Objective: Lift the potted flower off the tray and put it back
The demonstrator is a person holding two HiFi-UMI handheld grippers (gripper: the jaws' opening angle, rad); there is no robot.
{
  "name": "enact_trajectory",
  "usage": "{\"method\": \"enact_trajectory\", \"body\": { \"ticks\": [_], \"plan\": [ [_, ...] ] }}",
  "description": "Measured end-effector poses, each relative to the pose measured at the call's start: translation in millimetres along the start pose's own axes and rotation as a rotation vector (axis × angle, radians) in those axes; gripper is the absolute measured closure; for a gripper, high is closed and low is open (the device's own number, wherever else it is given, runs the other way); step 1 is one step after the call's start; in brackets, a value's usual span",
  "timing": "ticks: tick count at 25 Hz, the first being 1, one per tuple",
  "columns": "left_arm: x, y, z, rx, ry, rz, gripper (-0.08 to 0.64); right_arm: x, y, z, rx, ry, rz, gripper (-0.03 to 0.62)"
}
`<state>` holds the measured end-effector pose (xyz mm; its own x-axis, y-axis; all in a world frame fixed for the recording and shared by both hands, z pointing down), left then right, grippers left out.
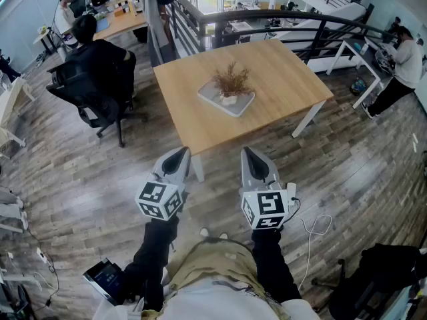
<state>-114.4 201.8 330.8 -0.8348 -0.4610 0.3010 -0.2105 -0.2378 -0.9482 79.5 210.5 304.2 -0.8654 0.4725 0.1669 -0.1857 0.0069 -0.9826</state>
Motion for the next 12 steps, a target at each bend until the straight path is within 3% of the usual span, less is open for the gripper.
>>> {"method": "enact_trajectory", "body": {
  "ticks": [12],
  "plan": [
    [13.6,-4.1,-0.1,0.006,-0.014,-0.012,0.558,9.3,-6.4,9.0,0.019,-0.016,-0.008,0.589]
  ]
}}
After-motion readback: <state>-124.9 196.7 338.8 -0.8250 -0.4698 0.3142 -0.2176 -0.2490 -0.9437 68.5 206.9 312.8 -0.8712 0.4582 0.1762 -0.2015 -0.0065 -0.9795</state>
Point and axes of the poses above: the fingertips, and each gripper's own axes: z forward along the fingers, x to its left, y out of its top, the point moved 5 cm from there along -z, backward along the fingers, and after that the axes turned 10 degrees about -z, right-handed, at the moved point
